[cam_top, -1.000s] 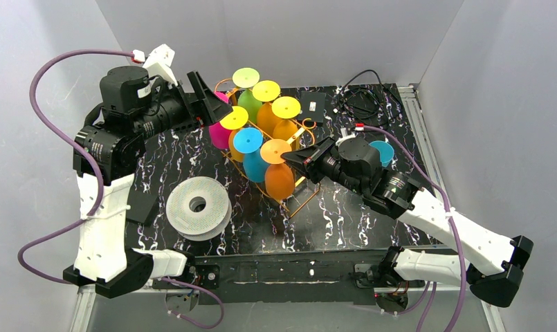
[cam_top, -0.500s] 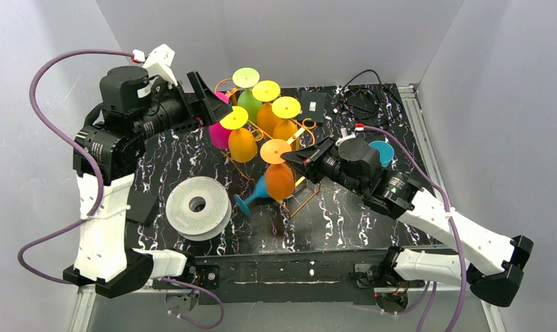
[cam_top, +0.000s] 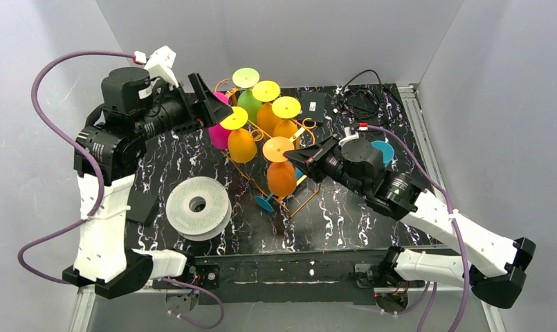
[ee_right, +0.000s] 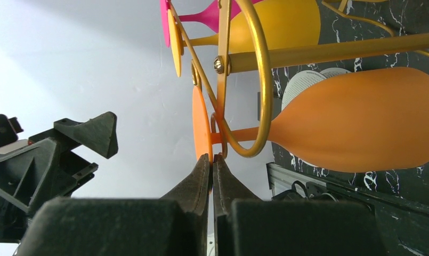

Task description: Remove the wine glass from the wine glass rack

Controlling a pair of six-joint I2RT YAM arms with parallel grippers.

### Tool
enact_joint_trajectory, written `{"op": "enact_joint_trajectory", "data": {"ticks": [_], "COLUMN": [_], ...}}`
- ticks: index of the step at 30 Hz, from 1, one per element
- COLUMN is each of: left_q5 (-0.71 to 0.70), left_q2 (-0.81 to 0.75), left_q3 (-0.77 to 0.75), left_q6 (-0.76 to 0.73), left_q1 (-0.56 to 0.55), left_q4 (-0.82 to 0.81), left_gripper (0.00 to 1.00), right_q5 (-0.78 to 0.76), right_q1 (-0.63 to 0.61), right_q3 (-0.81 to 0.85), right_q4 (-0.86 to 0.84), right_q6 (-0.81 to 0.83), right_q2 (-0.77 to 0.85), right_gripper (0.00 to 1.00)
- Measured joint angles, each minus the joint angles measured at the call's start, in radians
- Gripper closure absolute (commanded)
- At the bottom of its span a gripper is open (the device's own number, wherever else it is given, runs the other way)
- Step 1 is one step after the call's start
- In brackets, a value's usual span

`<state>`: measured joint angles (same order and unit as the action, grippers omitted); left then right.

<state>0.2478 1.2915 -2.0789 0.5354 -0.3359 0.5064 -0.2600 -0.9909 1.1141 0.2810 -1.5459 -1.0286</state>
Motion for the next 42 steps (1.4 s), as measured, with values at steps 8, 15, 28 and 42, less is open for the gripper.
{"op": "enact_joint_trajectory", "data": {"ticks": [8, 15, 28, 42], "left_q5": [0.000, 0.000, 0.000, -0.016], "left_q2": [-0.008, -0.013, -0.017, -0.132], "left_q3": [0.010, 0.011, 0.012, 0.105], "left_q6": [0.000, 0.000, -0.003, 0.030], "left_q1": [0.000, 0.000, 0.000, 0.000], "left_q4": [0.000, 0.000, 0.001, 0.085], "left_gripper": [0.17, 0.17, 0.17, 0.07], "right_q5": [-0.007, -0.006, -0.001, -0.026], "right_q1": [0.000, 0.000, 0.000, 0.000], "right_q3": [-0.001, -0.018, -0.018, -0.016], "right_q4": [0.000, 0.004, 0.010, 0.161], "right_q6": [0.004, -0.004, -0.021, 0.010], "right_q2": [0.015, 0.015, 0.015, 0.137], "right_gripper": [0.90, 0.78, 0.46, 0.17]}}
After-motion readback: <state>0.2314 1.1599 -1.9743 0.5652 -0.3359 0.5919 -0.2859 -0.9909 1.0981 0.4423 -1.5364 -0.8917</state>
